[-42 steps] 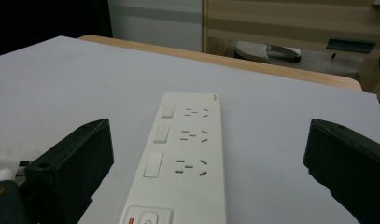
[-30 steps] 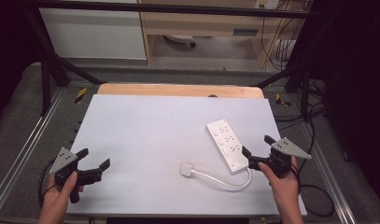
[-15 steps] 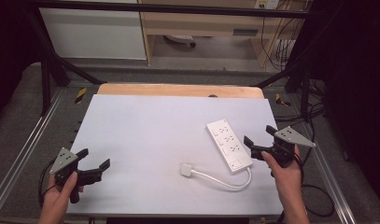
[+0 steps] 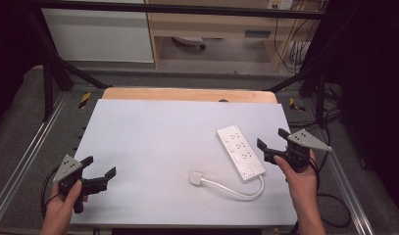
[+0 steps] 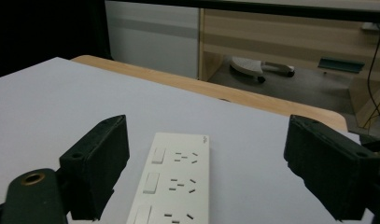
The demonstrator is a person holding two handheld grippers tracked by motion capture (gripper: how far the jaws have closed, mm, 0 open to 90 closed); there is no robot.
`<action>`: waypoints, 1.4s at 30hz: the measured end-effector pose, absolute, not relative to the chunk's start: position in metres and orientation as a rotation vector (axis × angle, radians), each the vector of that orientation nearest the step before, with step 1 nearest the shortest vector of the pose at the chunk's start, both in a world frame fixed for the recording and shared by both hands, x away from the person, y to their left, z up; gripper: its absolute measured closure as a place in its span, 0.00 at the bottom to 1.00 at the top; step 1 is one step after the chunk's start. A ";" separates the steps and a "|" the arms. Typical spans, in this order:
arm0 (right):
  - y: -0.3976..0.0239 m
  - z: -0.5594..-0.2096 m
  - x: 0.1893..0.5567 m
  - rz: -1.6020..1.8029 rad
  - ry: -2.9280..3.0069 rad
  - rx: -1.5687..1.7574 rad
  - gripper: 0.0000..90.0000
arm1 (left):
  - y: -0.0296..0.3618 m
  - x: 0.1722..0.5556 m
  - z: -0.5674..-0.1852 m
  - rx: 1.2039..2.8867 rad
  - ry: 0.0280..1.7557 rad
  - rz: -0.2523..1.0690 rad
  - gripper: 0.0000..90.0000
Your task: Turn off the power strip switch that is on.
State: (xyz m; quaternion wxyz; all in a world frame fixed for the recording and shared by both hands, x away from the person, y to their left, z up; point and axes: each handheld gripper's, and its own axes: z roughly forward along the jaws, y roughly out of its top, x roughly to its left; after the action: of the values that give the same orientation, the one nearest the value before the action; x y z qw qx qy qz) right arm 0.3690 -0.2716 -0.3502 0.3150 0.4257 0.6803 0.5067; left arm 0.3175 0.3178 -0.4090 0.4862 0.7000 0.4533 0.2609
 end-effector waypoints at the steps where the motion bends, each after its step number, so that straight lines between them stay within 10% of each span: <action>1: -0.272 -0.348 0.370 1.334 1.781 1.121 0.17 | 0.318 0.318 -0.409 1.703 1.103 0.634 0.05; 42: -0.241 -0.348 0.382 1.362 1.812 1.029 0.76 | 0.318 0.318 -0.410 1.711 1.109 0.636 0.05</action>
State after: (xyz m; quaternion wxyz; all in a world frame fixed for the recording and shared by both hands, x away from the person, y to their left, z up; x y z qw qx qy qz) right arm 0.3823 -0.2415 -0.3484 0.3204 0.3916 0.6894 0.5184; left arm 0.3176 0.3184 -0.4096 0.4817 0.7020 0.4551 0.2609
